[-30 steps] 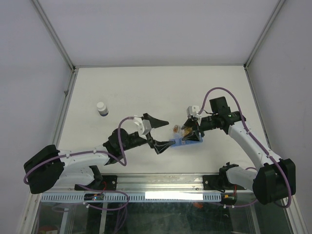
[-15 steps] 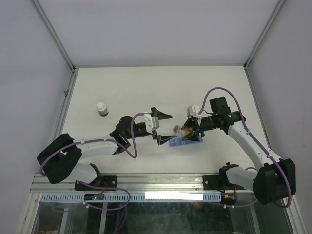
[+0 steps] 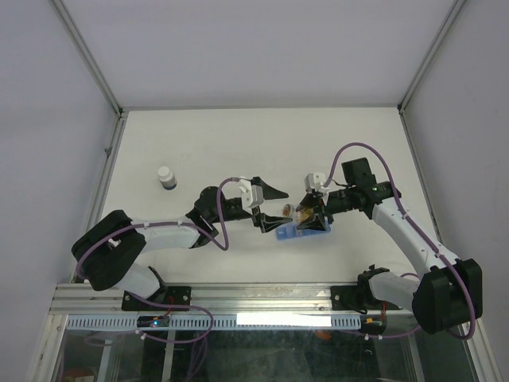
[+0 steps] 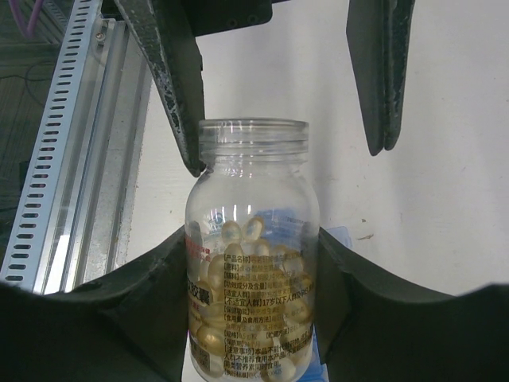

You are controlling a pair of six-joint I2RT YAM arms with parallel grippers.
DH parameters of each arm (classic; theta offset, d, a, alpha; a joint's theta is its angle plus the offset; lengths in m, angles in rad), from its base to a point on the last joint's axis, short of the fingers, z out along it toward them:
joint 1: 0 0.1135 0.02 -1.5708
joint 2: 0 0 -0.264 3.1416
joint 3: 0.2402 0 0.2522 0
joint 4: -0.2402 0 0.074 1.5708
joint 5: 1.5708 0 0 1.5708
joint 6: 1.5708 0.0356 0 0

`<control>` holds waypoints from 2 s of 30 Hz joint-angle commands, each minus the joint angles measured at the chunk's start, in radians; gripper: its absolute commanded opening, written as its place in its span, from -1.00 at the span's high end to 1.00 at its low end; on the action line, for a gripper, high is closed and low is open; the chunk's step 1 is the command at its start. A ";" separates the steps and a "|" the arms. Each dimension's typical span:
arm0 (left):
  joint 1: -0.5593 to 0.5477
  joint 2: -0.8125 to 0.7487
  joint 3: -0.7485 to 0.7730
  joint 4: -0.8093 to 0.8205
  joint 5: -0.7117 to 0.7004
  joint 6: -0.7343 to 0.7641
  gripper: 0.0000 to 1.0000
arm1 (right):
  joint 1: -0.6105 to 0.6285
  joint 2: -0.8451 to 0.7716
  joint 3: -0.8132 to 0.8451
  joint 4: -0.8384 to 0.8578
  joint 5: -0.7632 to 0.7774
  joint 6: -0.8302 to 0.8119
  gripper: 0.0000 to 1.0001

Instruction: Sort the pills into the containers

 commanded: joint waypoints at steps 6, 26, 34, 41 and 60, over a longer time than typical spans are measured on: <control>0.006 -0.005 0.037 0.081 0.010 -0.061 -0.21 | 0.005 0.000 0.033 0.005 -0.043 -0.017 1.00; -0.012 -0.075 0.017 0.028 -0.203 -0.498 1.00 | 0.005 0.010 0.037 0.002 -0.034 -0.020 1.00; -0.104 -0.180 0.050 -0.263 -0.544 -0.737 1.00 | 0.005 0.013 0.038 0.002 -0.031 -0.015 1.00; -0.124 -0.211 0.071 -0.348 -0.634 -0.852 1.00 | 0.005 0.014 0.039 0.002 -0.029 -0.012 1.00; -0.124 -0.292 0.073 -0.511 -0.798 -0.960 0.93 | 0.005 0.013 0.039 0.002 -0.027 -0.012 1.00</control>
